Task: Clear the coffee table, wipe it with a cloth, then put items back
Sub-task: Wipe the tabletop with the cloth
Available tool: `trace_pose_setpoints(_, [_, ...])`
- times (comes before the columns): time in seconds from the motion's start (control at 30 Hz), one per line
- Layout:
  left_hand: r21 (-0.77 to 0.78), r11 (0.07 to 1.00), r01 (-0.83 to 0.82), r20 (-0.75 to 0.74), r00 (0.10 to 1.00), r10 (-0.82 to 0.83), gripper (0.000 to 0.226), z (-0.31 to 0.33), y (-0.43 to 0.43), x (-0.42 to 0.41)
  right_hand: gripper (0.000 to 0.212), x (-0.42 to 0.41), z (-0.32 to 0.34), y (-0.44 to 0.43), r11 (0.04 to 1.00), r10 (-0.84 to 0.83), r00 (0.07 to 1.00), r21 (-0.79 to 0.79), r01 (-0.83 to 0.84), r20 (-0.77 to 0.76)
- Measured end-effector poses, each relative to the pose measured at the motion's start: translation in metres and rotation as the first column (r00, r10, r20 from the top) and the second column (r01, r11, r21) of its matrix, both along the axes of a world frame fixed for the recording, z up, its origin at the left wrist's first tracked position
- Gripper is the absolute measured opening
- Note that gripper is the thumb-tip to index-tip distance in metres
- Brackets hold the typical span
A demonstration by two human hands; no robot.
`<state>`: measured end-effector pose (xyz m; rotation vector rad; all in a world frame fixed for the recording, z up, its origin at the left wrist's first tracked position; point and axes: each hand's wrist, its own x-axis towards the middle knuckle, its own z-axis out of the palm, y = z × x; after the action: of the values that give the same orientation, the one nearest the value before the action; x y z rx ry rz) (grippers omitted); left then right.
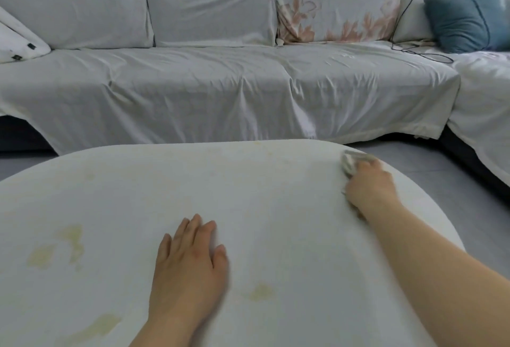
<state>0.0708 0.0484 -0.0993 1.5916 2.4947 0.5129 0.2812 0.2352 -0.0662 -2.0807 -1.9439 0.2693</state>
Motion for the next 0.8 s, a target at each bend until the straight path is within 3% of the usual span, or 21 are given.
trace_pose_setpoints(0.1, [0.042,0.999,0.016,0.053,0.998,-0.018,0.047,0.001,0.000,-0.004,0.043,-0.076,-0.004,-0.001,0.971,0.239,0.966,0.056,-0.234,-0.095])
trace_pose_setpoints(0.2, [0.109,0.994,0.009,0.094,0.995,-0.019,0.043,0.000,0.000,-0.014,0.047,-0.116,-0.008,-0.004,0.843,0.537,0.831,0.057,-0.535,-0.145])
trace_pose_setpoints(0.27, [0.135,0.991,0.010,0.082,0.996,-0.021,0.046,-0.002,0.002,-0.016,0.048,-0.105,-0.003,0.013,0.841,0.539,0.820,0.068,-0.537,-0.193])
trace_pose_setpoints(0.37, [0.142,0.989,0.032,0.005,0.999,-0.033,0.077,-0.003,0.003,-0.011,0.046,-0.077,0.002,0.046,0.970,0.244,0.933,0.048,-0.240,-0.265])
trace_pose_setpoints(0.4, [0.141,0.989,0.033,-0.002,0.999,-0.034,0.079,-0.004,0.003,-0.010,0.042,-0.078,0.001,0.053,0.989,0.145,0.956,0.025,-0.144,-0.254])
trace_pose_setpoints(0.47, [0.140,0.989,0.042,-0.013,0.999,-0.041,0.078,-0.005,0.003,-0.009,0.038,-0.099,-0.003,0.065,0.993,0.111,0.985,0.066,-0.103,-0.133])
trace_pose_setpoints(0.57, [0.124,0.991,0.049,-0.031,0.998,-0.045,0.079,-0.009,0.003,-0.011,0.040,-0.147,-0.008,0.054,0.966,0.246,0.961,0.110,-0.233,-0.124])
trace_pose_setpoints(0.73, [0.117,0.992,0.054,-0.021,0.998,-0.052,0.079,-0.004,0.003,-0.010,0.053,-0.190,-0.012,0.017,0.756,0.654,0.749,0.071,-0.651,-0.103])
trace_pose_setpoints(0.8, [0.103,0.994,0.044,-0.016,0.999,-0.042,0.073,-0.002,0.003,-0.011,0.052,-0.167,-0.009,0.025,0.734,0.676,0.715,0.076,-0.675,-0.178])
